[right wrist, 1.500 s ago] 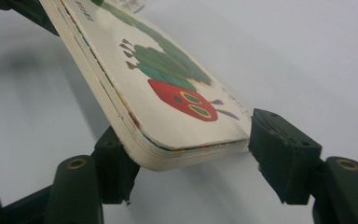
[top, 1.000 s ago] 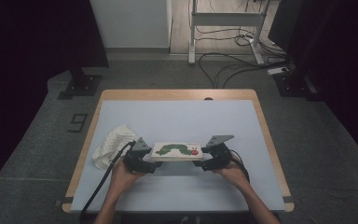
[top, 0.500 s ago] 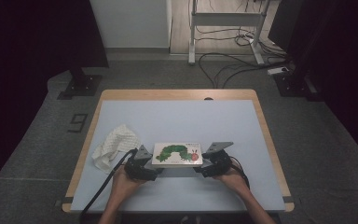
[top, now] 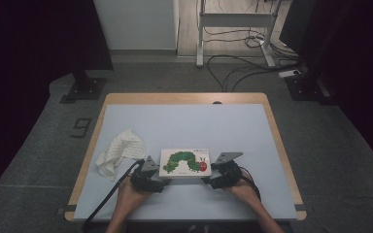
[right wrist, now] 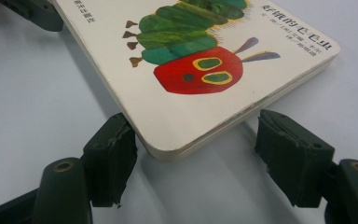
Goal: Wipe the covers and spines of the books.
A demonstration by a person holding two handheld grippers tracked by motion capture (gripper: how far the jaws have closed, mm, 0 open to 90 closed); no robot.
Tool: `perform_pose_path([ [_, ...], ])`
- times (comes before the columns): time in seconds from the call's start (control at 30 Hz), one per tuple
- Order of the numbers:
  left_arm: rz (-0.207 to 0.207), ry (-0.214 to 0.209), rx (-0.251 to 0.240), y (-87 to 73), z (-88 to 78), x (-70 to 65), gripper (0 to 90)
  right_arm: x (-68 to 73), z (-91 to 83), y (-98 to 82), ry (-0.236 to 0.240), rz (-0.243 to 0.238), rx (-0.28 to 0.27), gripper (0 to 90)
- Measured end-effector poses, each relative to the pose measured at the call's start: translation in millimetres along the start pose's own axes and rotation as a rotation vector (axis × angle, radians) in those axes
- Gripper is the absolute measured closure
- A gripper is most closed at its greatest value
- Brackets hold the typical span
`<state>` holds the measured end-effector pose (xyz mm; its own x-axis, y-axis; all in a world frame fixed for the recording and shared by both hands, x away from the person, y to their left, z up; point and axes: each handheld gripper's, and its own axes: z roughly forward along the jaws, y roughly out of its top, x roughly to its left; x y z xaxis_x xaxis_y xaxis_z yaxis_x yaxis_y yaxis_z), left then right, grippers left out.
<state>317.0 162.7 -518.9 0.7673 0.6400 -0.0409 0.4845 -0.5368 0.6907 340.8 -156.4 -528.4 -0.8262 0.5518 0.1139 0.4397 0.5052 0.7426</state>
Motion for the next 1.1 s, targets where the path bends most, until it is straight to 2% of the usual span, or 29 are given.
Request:
perform_pose_path([
  [0.07, 0.004, -0.006, 0.01, -1.1, 0.6, -0.6, 27.6, 0.9, -1.0, -1.3, 0.003, -0.008, 0.0, 28.3],
  [0.17, 0.016, -0.007, 0.018, -3.9, 0.2, -2.5, 28.8, 5.2, -2.0, -2.7, -0.016, -0.034, 0.009, 28.4],
  [0.23, 0.014, -0.017, 0.015, -4.9, -2.1, -2.5, 31.1, 5.7, -3.5, -2.8, 0.003, -0.019, 0.003, 28.8],
  [0.37, 0.04, -0.006, 0.029, -8.1, -6.6, -3.8, 41.0, 7.7, -4.4, -3.9, -0.012, -0.028, 0.012, 32.5],
  [0.47, 0.055, -0.003, 0.029, -10.0, -9.4, -5.0, 48.2, 10.9, -3.8, -5.0, -0.047, -0.049, 0.005, 37.8],
  [0.6, 0.066, 0.009, 0.024, -9.4, -9.2, -4.5, 50.7, 12.7, -3.5, -5.4, -0.048, -0.05, -0.005, 40.8],
  [1.1, 0.035, 0.026, 0.016, 7.8, 6.4, 20.2, 53.0, -10.8, 8.3, 7.1, -0.088, -0.024, -0.024, 43.6],
])
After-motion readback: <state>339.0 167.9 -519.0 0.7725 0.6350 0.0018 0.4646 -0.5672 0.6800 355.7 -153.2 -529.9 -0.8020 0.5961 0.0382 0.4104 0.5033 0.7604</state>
